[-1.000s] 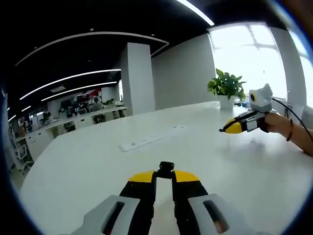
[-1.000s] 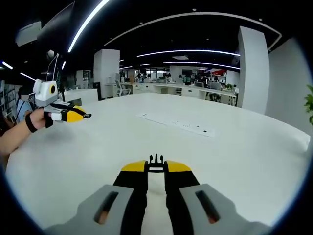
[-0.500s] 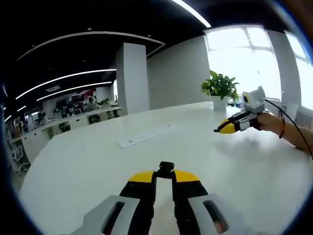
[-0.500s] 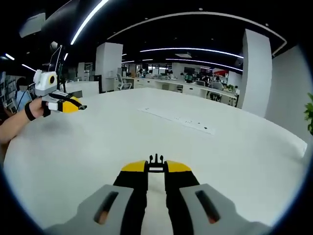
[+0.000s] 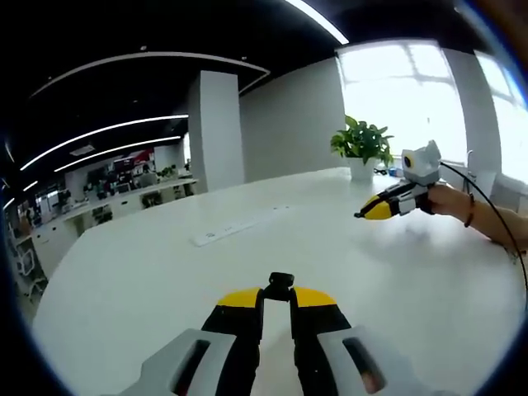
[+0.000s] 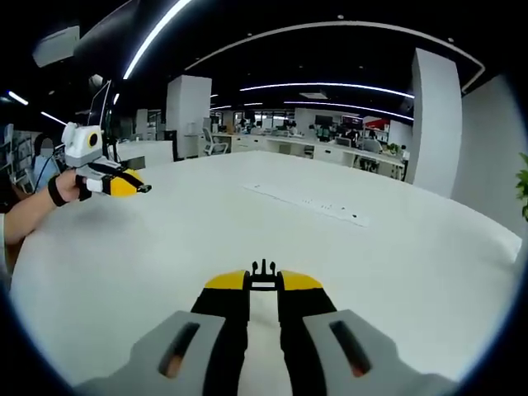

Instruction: Snap the two parts of the plastic buckle together until the buckle closes and remains connected.

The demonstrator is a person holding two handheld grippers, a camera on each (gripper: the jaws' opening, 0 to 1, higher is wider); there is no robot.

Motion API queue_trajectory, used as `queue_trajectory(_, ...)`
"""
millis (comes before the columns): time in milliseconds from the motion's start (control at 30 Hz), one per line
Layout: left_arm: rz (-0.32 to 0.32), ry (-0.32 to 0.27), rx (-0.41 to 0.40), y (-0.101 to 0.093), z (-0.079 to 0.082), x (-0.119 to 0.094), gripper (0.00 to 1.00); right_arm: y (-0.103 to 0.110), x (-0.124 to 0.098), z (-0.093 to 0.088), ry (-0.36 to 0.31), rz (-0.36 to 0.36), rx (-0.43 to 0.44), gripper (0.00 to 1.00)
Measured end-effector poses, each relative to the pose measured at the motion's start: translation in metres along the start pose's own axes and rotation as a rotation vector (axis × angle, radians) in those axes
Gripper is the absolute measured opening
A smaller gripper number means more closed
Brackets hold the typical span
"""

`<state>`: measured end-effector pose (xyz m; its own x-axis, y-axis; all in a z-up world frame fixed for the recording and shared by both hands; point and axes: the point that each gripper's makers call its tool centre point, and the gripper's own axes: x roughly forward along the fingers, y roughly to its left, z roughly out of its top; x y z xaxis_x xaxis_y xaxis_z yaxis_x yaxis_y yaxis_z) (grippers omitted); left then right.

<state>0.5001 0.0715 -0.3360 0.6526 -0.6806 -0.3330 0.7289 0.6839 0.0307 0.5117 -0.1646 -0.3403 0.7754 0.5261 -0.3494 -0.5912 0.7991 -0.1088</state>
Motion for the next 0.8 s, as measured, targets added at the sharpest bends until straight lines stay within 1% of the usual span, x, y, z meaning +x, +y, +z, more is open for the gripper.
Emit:
queue_trajectory(167,-0.030,-0.004,0.019,-0.009,0.001,-0.001,0.12,0.003,-0.005,0.007,-0.026,0.008,0.013,0.12)
queue_trajectory(333,-0.064,-0.027,0.023,-0.017,0.007,-0.007,0.12,0.013,-0.013,0.006,-0.025,0.038,0.003,0.12)
queue_trajectory(400,-0.071,-0.026,0.034,-0.018,0.006,-0.009,0.12,0.015,-0.016,0.003,-0.011,0.042,-0.016,0.12)
queue_trajectory(533,-0.079,-0.021,0.022,-0.019,0.003,-0.012,0.12,0.017,-0.021,0.004,-0.024,0.042,-0.024,0.12)
queue_trajectory(633,-0.087,-0.015,0.011,-0.021,-0.002,-0.014,0.12,0.020,-0.020,-0.002,0.000,0.053,-0.039,0.12)
queue_trajectory(700,-0.097,-0.009,0.002,-0.022,-0.005,-0.015,0.11,0.021,-0.021,-0.001,-0.017,0.056,-0.034,0.12)
queue_trajectory(800,-0.097,-0.003,0.011,-0.024,-0.006,-0.015,0.11,0.026,-0.021,-0.002,-0.008,0.071,-0.035,0.12)
